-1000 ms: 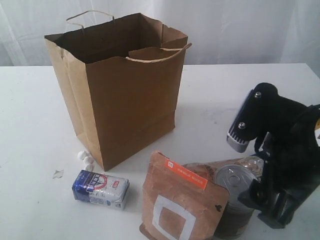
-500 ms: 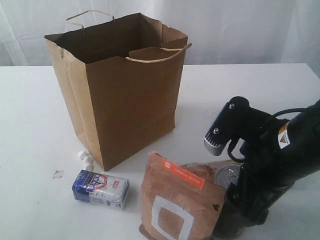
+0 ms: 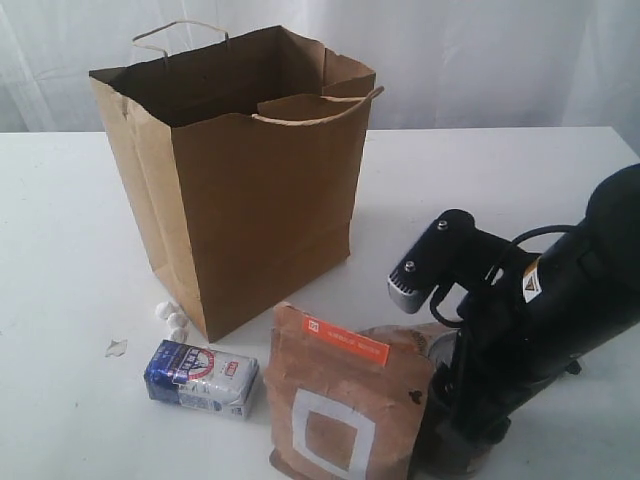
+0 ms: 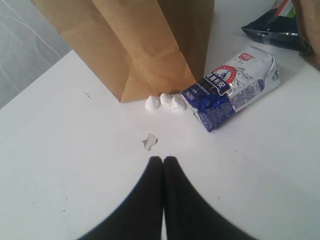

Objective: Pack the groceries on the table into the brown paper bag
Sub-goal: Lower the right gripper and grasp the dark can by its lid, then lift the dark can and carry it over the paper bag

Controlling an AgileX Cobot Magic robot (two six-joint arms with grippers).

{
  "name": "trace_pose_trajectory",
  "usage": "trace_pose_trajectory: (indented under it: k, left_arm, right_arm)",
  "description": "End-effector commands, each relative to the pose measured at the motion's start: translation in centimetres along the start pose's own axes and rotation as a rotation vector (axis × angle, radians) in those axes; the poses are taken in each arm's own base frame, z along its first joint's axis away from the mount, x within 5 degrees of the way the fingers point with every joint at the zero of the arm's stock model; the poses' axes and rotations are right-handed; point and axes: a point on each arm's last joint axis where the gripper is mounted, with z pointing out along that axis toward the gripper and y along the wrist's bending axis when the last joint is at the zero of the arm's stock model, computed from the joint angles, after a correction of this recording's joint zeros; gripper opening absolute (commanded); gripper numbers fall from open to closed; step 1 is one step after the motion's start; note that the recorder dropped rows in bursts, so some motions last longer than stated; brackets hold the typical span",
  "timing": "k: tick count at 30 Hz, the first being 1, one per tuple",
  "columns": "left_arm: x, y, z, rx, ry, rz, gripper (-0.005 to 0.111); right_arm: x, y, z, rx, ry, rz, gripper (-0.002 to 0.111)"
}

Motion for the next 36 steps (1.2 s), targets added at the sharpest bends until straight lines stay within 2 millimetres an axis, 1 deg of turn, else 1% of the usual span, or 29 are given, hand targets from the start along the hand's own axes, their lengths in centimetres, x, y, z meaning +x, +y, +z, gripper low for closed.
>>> trace_pose_trajectory:
  k: [1, 3, 4, 7, 8, 13, 14, 15, 16, 17, 18, 19, 20, 21, 22, 23, 24, 28, 31, 32, 35, 36]
  left_arm:
    - [0.1, -0.1, 0.0, 0.007, -0.003, -0.011, 0.000]
    - [0.1, -0.1, 0.0, 0.007, -0.003, -0.011, 0.000]
    - [0.1, -0.1, 0.0, 0.007, -0.003, -0.011, 0.000]
    - [0.1, -0.1, 0.0, 0.007, -0.003, -0.011, 0.000]
    - [0.1, -0.1, 0.0, 0.007, -0.003, -0.011, 0.000]
    - [0.1, -0.1, 0.0, 0.007, -0.003, -0.011, 0.000]
    - [0.1, -0.1, 0.0, 0.007, -0.003, -0.011, 0.000]
    - [0.1, -0.1, 0.0, 0.007, -0.003, -0.011, 0.000]
    - [0.1, -0.1, 0.0, 0.007, -0.003, -0.011, 0.000]
    - [0.1, -0.1, 0.0, 0.007, -0.003, -0.011, 0.000]
    - [0.1, -0.1, 0.0, 0.007, -0.003, -0.011, 0.000]
    - [0.1, -0.1, 0.0, 0.007, -0.003, -0.011, 0.000]
    - [0.1, -0.1, 0.0, 0.007, -0.003, -0.011, 0.000]
    - [0.1, -0.1, 0.0, 0.007, -0.003, -0.011, 0.000]
    - [0.1, -0.1, 0.0, 0.007, -0.003, -0.011, 0.000]
    - [0.1, -0.1, 0.0, 0.007, -0.003, -0.011, 0.000]
    - [0.1, -0.1, 0.0, 0.007, -0.003, -0.011, 0.000]
    - [0.1, -0.1, 0.0, 0.007, -0.003, -0.011, 0.000]
    - [0.1, -0.1, 0.0, 0.007, -0.003, -0.011, 0.000]
    - [0.1, -0.1, 0.0, 0.007, -0.003, -0.011, 0.000]
    - [0.1, -0.1, 0.0, 0.007, -0.003, -0.011, 0.000]
    - [0.1, -0.1, 0.0, 0.007, -0.003, -0.011, 0.000]
  right_arm:
    - [0.0, 0.1, -0.2, -0.006, -0.011, 0.092, 0.017]
    - [0.0, 0.1, -0.7, 0.001, -0.035, 0.112, 0.009]
    - [0.0, 0.1, -1.0, 0.006, -0.047, 0.109, 0.007]
    - [-0.2, 0.2, -2.4, 0.029, -0.105, 0.099, 0.007]
    - [-0.3, 0.1, -3.6, 0.054, -0.142, 0.093, 0.007]
    - [-1.1, -0.6, -7.8, 0.181, -0.273, 0.066, 0.007]
    - [-1.4, -0.8, -8.8, 0.209, -0.304, 0.061, 0.007]
    - [-2.2, -1.1, -10.9, 0.260, -0.368, 0.048, 0.007]
    - [-2.5, -1.3, -11.7, 0.278, -0.392, 0.043, 0.006]
    - [-3.5, -1.5, -13.7, 0.310, -0.455, 0.036, 0.004]
    - [-3.8, -1.6, -14.5, 0.319, -0.478, 0.034, 0.002]
    - [-4.6, -1.7, -16.3, 0.341, -0.543, 0.032, 0.000]
    - [-4.9, -1.7, -17.2, 0.349, -0.571, 0.031, 0.000]
    - [-5.4, -1.8, -18.9, 0.385, -0.616, 0.020, 0.000]
    - [-5.5, -1.9, -19.5, 0.400, -0.632, 0.015, 0.000]
    - [-5.8, -2.1, -21.1, 0.450, -0.673, -0.002, 0.000]
    - [-6.1, -2.2, -22.3, 0.477, -0.703, -0.008, 0.000]
    - [-8.1, -2.6, -24.4, 0.499, -0.797, -0.012, 0.000]
    - [-10.5, -2.2, -25.0, 0.484, -0.871, -0.056, 0.000]
    - [-11.8, -2.0, -25.0, 0.474, -0.890, -0.082, 0.000]
    - [-13.8, -1.8, -24.7, 0.460, -0.897, -0.106, 0.000]
    - [-14.4, -1.9, -24.3, 0.456, -0.891, -0.112, 0.000]
